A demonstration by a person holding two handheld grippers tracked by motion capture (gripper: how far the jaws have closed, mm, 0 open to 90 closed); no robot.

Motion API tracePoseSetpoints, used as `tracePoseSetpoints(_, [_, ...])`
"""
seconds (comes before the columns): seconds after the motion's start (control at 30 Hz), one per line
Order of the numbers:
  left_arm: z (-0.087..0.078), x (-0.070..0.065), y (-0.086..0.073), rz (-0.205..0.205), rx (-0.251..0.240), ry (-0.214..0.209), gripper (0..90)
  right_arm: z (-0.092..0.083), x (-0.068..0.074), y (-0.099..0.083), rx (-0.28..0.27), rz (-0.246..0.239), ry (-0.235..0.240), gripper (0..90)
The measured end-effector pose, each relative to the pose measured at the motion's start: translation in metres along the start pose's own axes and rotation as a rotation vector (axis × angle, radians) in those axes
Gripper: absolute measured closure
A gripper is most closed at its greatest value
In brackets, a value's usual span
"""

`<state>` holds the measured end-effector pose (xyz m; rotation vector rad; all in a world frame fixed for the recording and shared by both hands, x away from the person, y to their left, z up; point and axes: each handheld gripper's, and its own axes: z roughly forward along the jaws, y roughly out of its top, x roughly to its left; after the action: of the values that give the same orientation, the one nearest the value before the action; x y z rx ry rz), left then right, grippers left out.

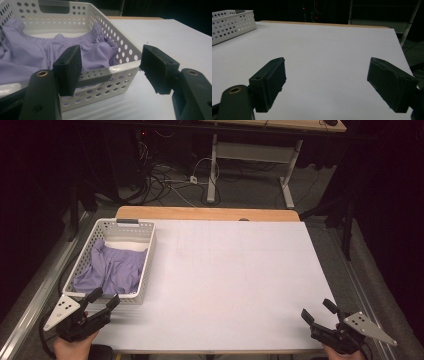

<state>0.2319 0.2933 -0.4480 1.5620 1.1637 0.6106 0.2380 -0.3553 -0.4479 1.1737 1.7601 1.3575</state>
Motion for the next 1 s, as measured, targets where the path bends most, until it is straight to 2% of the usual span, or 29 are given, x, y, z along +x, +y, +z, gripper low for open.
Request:
tracePoseSetpoints(0.8, [0.0002,-0.0009,0.0000,0.008,-0.005,0.004,32.7,0.0005,0.0013,0.0002,-0.001,-0.005,0.013,16.3])
tracePoseSetpoints(1.0, [0.0013,-0.0006,0.0019,0.022,-0.007,-0.020,32.7,0.0007,0.0010,0.0001,0.002,-0.008,0.019,16.3])
